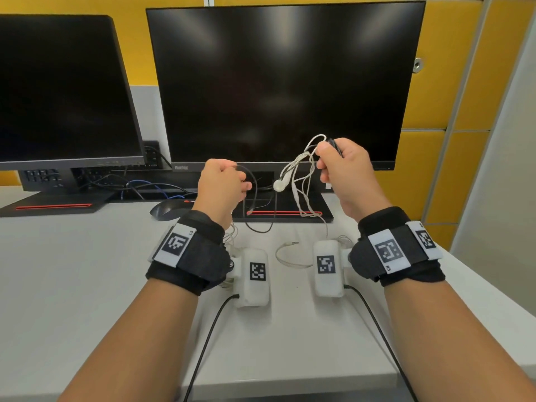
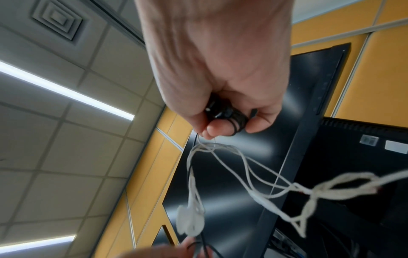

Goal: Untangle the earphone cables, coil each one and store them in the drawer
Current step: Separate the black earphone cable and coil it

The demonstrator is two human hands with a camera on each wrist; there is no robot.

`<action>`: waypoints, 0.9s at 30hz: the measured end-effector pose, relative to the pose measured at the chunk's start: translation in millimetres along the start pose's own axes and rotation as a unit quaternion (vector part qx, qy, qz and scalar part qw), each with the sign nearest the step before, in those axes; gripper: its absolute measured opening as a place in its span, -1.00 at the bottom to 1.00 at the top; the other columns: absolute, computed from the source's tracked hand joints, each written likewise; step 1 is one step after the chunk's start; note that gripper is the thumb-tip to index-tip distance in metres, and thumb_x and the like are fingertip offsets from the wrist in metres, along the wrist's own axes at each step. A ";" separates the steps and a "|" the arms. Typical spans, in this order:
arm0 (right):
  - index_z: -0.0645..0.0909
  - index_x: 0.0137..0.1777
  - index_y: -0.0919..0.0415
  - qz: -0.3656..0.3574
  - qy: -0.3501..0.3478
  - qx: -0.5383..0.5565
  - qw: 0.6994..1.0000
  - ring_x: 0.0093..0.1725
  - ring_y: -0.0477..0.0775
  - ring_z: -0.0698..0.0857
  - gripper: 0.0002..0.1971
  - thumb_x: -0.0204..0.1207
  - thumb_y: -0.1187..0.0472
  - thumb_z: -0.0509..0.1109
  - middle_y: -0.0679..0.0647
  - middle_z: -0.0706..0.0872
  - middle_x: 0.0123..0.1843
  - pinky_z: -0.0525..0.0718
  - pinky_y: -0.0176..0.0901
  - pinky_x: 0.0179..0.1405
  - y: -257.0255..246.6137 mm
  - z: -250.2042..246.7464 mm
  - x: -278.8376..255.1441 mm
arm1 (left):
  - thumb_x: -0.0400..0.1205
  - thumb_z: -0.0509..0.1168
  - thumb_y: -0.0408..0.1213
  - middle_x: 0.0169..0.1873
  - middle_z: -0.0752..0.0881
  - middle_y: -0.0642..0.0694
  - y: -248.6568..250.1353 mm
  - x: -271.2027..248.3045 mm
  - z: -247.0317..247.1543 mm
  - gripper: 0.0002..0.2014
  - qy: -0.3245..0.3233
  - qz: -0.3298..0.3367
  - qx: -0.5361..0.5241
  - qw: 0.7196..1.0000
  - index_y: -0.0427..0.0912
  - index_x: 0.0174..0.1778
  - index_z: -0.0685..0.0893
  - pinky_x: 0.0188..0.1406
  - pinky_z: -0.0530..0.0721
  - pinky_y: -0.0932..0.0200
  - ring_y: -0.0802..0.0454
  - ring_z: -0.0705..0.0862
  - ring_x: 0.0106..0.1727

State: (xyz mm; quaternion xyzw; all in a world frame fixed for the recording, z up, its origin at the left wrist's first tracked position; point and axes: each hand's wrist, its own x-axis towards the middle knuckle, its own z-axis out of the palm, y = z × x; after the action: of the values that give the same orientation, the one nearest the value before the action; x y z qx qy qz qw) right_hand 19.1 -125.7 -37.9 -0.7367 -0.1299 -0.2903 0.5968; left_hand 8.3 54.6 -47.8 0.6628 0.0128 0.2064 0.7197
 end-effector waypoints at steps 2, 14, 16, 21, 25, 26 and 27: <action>0.55 -0.13 0.17 -0.008 -0.032 -0.003 0.999 -0.40 -0.16 0.52 -0.82 0.70 0.20 0.20 0.02 0.60 -0.31 0.57 -0.43 -0.40 -1.3 4.3 -2.8 | 0.73 0.10 -0.37 -0.18 0.61 -0.04 0.2 -3.0 3.9 -0.82 -0.057 -0.009 0.070 0.996 -0.10 -0.12 0.56 -0.25 0.53 0.24 0.10 0.61 -0.19; 0.62 -0.05 0.22 -0.025 -0.059 -0.043 0.997 -0.38 -0.11 0.59 -0.80 0.70 0.16 0.23 0.07 0.68 -0.29 0.59 -0.29 -0.30 -2.0 10.2 -7.9 | 0.68 0.28 -0.08 -0.09 0.75 0.05 2.8 -20.4 9.6 -0.87 -0.255 0.054 0.191 0.946 0.02 -0.02 0.72 0.00 0.48 0.19 0.12 0.65 0.08; 0.62 -0.05 0.26 -0.024 -0.057 -0.050 0.997 -0.36 -0.08 0.58 -0.79 0.70 0.15 0.24 0.05 0.63 -0.34 0.61 -0.26 -0.30 -2.2 10.4 -8.5 | 0.66 0.33 -0.14 -0.16 0.76 0.06 2.3 -20.3 8.8 -0.90 -0.245 0.074 0.180 0.950 0.01 -0.09 0.75 0.02 0.51 0.18 0.14 0.67 -0.01; 0.54 -0.10 0.19 0.002 -0.005 -0.059 0.998 -0.33 -0.09 0.57 -0.81 0.71 0.13 0.20 0.07 0.57 -0.31 0.59 -0.28 -0.34 0.6 8.9 -5.1 | 0.62 0.38 -0.25 -0.20 0.78 0.05 1.7 -16.8 7.4 -0.91 -0.156 0.125 0.110 0.974 0.00 -0.12 0.80 0.03 0.65 0.19 0.12 0.72 -0.06; 0.53 -0.01 0.22 0.022 0.000 -0.056 0.998 -0.35 -0.12 0.57 -0.81 0.73 0.13 0.17 0.07 0.58 -0.30 0.57 -0.34 -0.39 2.3 9.6 -4.3 | 0.64 0.34 -0.28 -0.12 0.80 -0.09 4.7 -19.3 7.6 -0.92 -0.163 0.162 0.091 0.969 -0.11 -0.12 0.75 0.01 0.63 0.18 0.11 0.72 -0.04; 0.52 -0.01 0.22 0.030 0.005 -0.051 0.998 -0.36 -0.12 0.56 -0.81 0.73 0.14 0.17 0.07 0.57 -0.30 0.57 -0.35 -0.40 2.5 8.7 -3.7 | 0.65 0.32 -0.30 -0.10 0.80 -0.12 6.2 -20.5 7.3 -0.92 -0.170 0.166 0.071 0.969 -0.12 -0.12 0.71 0.05 0.66 0.14 0.05 0.74 0.01; 0.51 -0.03 0.21 0.041 0.016 -0.042 0.998 -0.37 -0.12 0.54 -0.82 0.73 0.15 0.16 0.07 0.56 -0.31 0.56 -0.35 -0.42 2.7 6.9 -2.9 | 0.67 0.29 -0.32 -0.12 0.80 -0.12 7.7 -21.1 7.2 -0.91 -0.175 0.164 0.045 0.970 -0.13 -0.13 0.66 0.09 0.69 0.12 0.01 0.75 0.04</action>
State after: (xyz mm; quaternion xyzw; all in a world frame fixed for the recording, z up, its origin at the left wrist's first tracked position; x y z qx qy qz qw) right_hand 20.1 -119.4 -42.6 -0.7613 -0.0783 -0.2824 0.5784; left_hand -11.1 41.5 -44.9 0.7132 -0.2128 0.2013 0.6368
